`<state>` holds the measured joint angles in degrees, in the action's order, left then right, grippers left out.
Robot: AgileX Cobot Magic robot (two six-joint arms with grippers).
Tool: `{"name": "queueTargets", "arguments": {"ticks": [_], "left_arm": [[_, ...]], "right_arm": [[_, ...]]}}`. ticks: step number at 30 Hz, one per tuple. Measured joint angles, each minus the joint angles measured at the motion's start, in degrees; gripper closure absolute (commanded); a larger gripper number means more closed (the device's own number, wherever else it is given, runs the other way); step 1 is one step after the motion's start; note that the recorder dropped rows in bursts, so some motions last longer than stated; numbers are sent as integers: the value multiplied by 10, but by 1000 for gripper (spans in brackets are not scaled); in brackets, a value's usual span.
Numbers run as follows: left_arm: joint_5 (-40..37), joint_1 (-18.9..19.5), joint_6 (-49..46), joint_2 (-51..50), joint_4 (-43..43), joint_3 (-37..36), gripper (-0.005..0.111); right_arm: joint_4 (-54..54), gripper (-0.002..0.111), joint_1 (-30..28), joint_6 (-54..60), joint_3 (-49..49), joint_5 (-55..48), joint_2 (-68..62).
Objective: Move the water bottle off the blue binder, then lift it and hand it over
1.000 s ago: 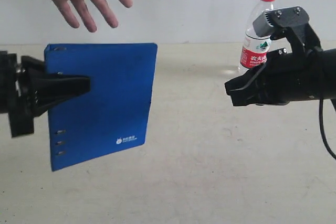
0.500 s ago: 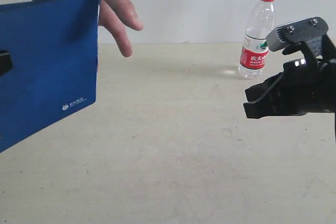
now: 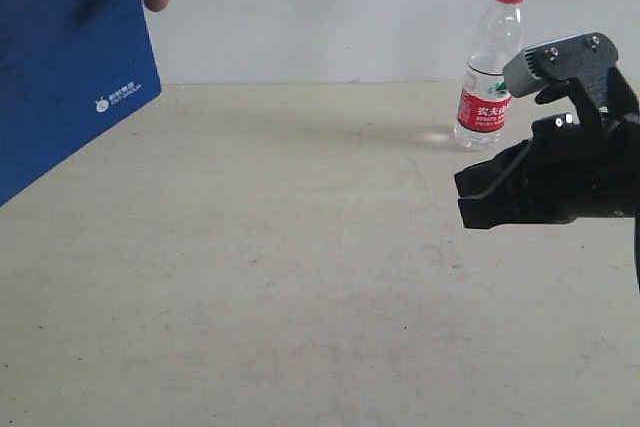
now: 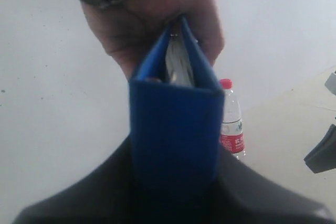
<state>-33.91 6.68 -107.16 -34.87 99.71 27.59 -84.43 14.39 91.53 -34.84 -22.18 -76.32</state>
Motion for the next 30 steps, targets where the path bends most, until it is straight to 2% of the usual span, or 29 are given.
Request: {"name": "queueTargets", "arguments": {"ticks": [2,3,8,10,12,14,15,18,22,26,30], "left_arm": [[4,0,2,-18,0,0,46],[6,0,2,-27,0,0,43],[14,0,13,-41,0,0,43],[27,0,18,-41,0,0,50],[52,0,29,-41,0,0,67],[80,0,37,-41,0,0,97],[90,0,37,-41,0,0,102],[98,0,36,-24,0,0,102],[119,0,35,66,0,0,102],[252,0,71,230,-2,0,102],[375,0,103,335,-2,2,102]], "right_arm": [[0,109,0,4,0,1,0],[0,109,0,7,0,1,0],[0,109,0,9,0,1,0],[0,109,0,9,0,1,0],[0,109,0,9,0,1,0],[0,109,0,11,1,1,0],[0,109,0,12,2,1,0],[1,109,0,29,30,14,1],[-4,109,0,38,41,41,1],[-57,109,0,79,41,25,44],[-123,109,0,120,41,-7,171]]}}
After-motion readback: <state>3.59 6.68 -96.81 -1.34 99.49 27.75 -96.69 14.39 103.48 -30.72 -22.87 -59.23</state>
